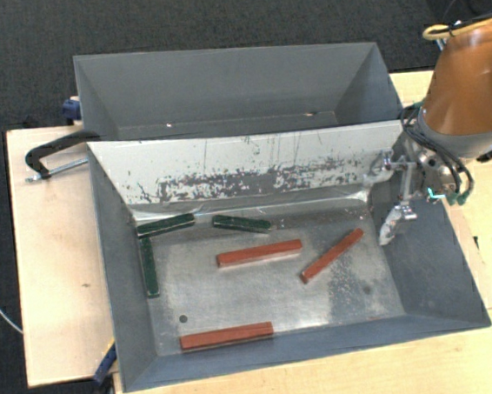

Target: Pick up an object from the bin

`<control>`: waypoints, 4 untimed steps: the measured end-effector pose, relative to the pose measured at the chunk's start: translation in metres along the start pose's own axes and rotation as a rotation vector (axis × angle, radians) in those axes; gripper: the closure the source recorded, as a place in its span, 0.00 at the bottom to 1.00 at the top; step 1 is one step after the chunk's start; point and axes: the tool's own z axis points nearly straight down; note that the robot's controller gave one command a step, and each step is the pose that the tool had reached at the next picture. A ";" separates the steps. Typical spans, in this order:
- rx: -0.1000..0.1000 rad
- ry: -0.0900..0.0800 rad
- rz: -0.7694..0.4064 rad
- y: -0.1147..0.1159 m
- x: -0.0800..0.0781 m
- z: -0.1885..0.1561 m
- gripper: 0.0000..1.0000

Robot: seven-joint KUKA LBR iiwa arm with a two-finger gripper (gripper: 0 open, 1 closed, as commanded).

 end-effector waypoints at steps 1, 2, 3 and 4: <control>0.002 -0.008 -0.002 0.000 -0.002 -0.004 0.00; 0.005 -0.015 -0.166 0.016 -0.012 0.036 0.00; 0.002 -0.007 -0.291 0.031 -0.018 0.060 0.00; 0.004 -0.012 -0.469 0.052 -0.020 0.040 0.00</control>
Offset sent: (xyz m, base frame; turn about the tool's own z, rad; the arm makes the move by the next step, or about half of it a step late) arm 0.0201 0.0380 -0.0994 -0.3827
